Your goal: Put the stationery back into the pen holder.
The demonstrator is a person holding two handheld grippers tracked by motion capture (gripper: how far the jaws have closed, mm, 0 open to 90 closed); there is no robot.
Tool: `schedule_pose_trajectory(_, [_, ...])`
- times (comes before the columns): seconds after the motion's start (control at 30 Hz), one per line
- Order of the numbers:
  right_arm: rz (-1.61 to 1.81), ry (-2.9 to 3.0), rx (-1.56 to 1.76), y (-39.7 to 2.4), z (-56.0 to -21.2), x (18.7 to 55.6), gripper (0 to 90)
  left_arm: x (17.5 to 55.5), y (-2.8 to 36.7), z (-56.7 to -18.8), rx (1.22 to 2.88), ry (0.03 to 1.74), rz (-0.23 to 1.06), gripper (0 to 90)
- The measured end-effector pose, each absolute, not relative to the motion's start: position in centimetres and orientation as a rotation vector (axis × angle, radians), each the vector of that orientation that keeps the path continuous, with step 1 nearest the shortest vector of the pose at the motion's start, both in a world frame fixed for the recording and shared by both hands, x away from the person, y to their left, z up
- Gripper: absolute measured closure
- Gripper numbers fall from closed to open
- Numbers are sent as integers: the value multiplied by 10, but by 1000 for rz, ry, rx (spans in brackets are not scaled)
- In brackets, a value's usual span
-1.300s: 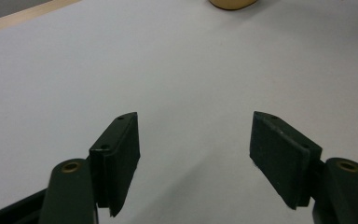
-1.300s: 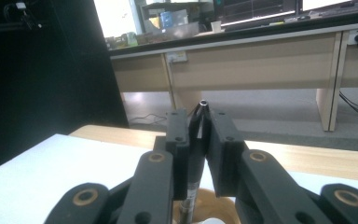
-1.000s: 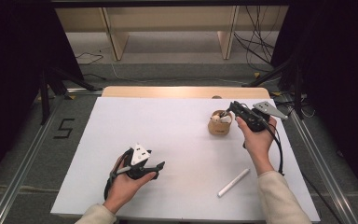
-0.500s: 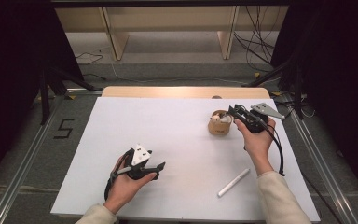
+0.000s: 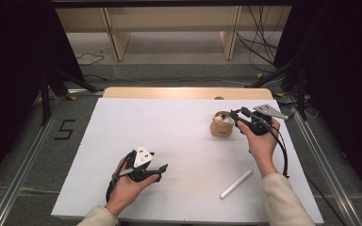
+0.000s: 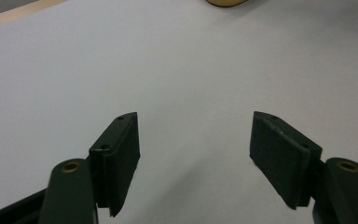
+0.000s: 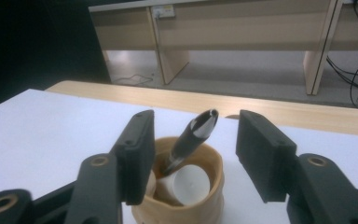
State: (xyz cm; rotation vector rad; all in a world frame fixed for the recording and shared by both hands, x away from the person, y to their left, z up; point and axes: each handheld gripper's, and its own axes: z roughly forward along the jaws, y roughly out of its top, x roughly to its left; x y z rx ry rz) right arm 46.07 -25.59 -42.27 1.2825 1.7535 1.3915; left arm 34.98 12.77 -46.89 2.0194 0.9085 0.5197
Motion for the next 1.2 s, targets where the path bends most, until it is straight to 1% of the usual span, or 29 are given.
schedule_pose_trajectory(0.13, [1392, 1780, 1314, -256, -424, 459, 389, 349, 128, -468, 2015, 913, 515, 331])
schedule_pose_trajectory(0.23, [1383, 1796, 1319, -255, -424, 456, 365, 349, 128, -468, 2014, 914, 513, 327])
schedule_pose_trajectory(0.87, [1328, 1845, 1300, -265, -433, 427, 343, 347, 124, -470, 2024, 904, 508, 322])
schedule_pose_trajectory(1.03, [1319, 1854, 1290, -269, -436, 419, 377, 347, 123, -471, 2029, 901, 508, 322])
schedule_pose_trajectory(1.2, [1309, 1874, 1289, -270, -439, 412, 377, 346, 121, -471, 2035, 894, 498, 323])
